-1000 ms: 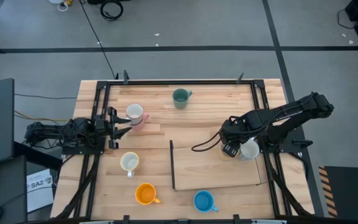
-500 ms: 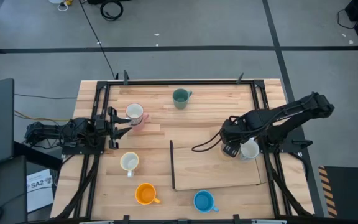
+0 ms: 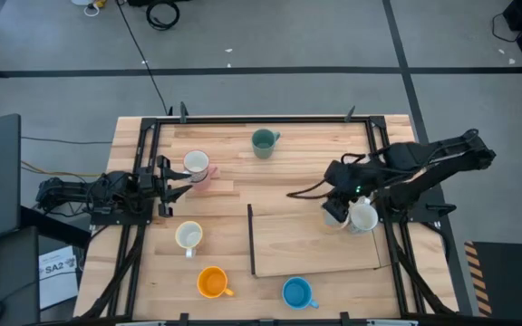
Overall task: Place coffee mugs
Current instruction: Put the blue mug on the shelf
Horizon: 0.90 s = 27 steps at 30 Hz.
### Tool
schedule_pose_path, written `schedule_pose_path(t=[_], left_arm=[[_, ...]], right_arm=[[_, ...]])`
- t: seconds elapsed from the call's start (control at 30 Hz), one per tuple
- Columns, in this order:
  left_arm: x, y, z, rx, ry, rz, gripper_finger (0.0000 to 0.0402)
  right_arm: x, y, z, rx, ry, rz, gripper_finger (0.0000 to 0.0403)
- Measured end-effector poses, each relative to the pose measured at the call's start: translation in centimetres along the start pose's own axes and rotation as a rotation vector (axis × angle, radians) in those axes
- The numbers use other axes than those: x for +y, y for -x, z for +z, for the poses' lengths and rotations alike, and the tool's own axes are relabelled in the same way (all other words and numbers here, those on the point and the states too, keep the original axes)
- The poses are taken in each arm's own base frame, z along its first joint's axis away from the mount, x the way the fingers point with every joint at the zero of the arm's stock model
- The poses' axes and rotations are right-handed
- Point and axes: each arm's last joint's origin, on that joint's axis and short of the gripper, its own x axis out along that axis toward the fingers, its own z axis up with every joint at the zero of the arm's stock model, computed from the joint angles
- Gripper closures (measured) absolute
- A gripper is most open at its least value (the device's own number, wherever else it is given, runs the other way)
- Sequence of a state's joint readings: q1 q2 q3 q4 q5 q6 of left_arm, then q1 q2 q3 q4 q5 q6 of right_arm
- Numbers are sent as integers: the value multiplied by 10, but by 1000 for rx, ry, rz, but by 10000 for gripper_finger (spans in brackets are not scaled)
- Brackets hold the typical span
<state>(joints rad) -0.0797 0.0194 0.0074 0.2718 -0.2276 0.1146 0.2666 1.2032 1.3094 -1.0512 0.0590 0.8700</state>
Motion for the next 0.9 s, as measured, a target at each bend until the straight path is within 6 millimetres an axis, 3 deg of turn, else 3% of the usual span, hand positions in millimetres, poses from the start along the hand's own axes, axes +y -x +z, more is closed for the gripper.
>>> schedule_pose_path(t=[0.17, 0.33, 0.63, 0.9], left_arm=[[0, 0, 0, 0, 0, 0, 246], [0, 0, 0, 1, 0, 0, 246], [0, 0, 0, 1, 1, 0, 246], [0, 0, -1, 4, 0, 0, 246]], right_arm=[[42, -1, 7, -187, 121, 296, 204], [80, -15, -5, -221, 194, 455, 203], [117, -71, -54, -15, 86, 405, 204], [124, -104, -84, 103, 23, 292, 204]])
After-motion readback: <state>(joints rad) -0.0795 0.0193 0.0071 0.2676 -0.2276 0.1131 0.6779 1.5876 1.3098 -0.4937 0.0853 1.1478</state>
